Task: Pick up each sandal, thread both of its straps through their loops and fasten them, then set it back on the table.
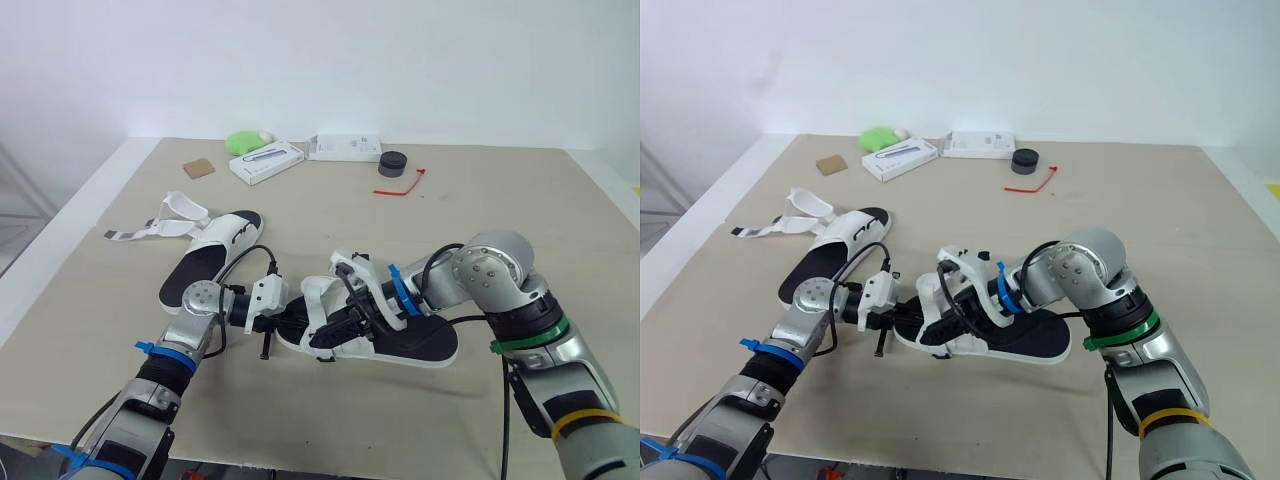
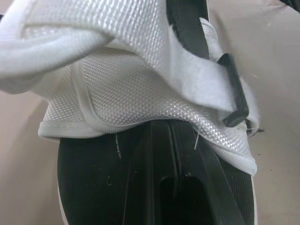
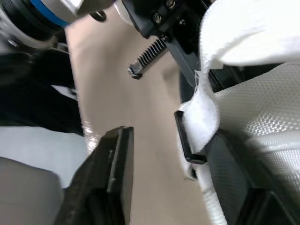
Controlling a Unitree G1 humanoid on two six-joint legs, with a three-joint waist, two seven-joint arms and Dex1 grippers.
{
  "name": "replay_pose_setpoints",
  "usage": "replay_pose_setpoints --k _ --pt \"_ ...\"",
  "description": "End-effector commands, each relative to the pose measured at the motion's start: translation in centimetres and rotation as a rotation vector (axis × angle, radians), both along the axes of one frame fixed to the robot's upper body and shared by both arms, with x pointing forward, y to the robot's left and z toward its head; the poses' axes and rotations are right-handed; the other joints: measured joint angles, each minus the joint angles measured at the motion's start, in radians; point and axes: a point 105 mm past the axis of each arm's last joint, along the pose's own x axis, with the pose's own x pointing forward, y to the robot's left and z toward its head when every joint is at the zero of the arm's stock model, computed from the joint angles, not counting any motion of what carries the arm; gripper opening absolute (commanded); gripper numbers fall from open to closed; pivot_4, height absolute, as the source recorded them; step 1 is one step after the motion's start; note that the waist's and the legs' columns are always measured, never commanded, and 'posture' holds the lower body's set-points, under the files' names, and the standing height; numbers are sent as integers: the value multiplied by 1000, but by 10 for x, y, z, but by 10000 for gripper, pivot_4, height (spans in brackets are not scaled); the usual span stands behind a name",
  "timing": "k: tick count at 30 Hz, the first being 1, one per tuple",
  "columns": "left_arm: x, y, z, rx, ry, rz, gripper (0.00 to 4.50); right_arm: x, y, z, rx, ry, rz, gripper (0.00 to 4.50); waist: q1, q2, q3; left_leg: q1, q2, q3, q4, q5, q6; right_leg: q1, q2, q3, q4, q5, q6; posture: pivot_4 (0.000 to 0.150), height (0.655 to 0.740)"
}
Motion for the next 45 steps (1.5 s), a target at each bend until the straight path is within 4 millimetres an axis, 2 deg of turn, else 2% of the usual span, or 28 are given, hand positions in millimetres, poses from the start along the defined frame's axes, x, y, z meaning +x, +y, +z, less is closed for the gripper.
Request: replay_pose_setpoints --k 1,4,6,8,13,18,21,38,45 --pt "-34 7 -63 224 210 -76 0 9 -18 31 112 0 -57 23425 0 -1 5 -1 0 0 0 0 0 0 0 0 0 0 0 1500 7400" --pt "-35 7 -63 224 210 -78 0 -2 -23 45 194 24 -22 23425 -1 1 9 -1 -1 0 -1 0 0 0 0 0 0 -1 -2 1500 7400" --pt "-36 7 -64 225 211 -80 0 -23 -31 45 210 39 32 23425 3 3 11 -1 -1 0 -2 -1 1 0 0 0 0 -2 -1 1500 7400" --pt "-37 8 -65 227 212 -80 0 -39 -35 36 188 47 55 23425 3 1 12 -2 -1 -2 -2 -2 2 0 0 -2 0 -4 -1 1500 7400" --pt "-38 10 -70 232 216 -79 0 -52 -30 24 155 -7 46 23425 0 2 14 -2 -1 -1 0 -3 4 1 0 -2 -1 -5 0 1500 7400" --pt "-37 11 -73 241 220 -81 0 -54 -20 14 109 -89 5 23425 0 0 14 -1 -1 -1 0 -3 4 1 0 -2 -1 -5 0 1500 7400" --pt "-38 11 -73 243 222 -89 0 -46 -19 6 68 -131 -63 23425 0 0 14 -1 -1 -1 0 -3 4 2 0 -2 -1 -5 0 1500 7400" --pt "-36 11 -67 262 231 -151 0 -39 -16 -12 -43 -151 -163 23425 0 1 13 -1 -1 -2 1 -3 4 2 0 -2 -1 -5 0 1500 7400" --pt "-34 6 -64 258 231 -170 0 -34 -9 -19 -82 -161 -175 23425 -1 1 12 0 -1 -2 1 -3 4 2 0 -2 -1 -5 0 1500 7400"
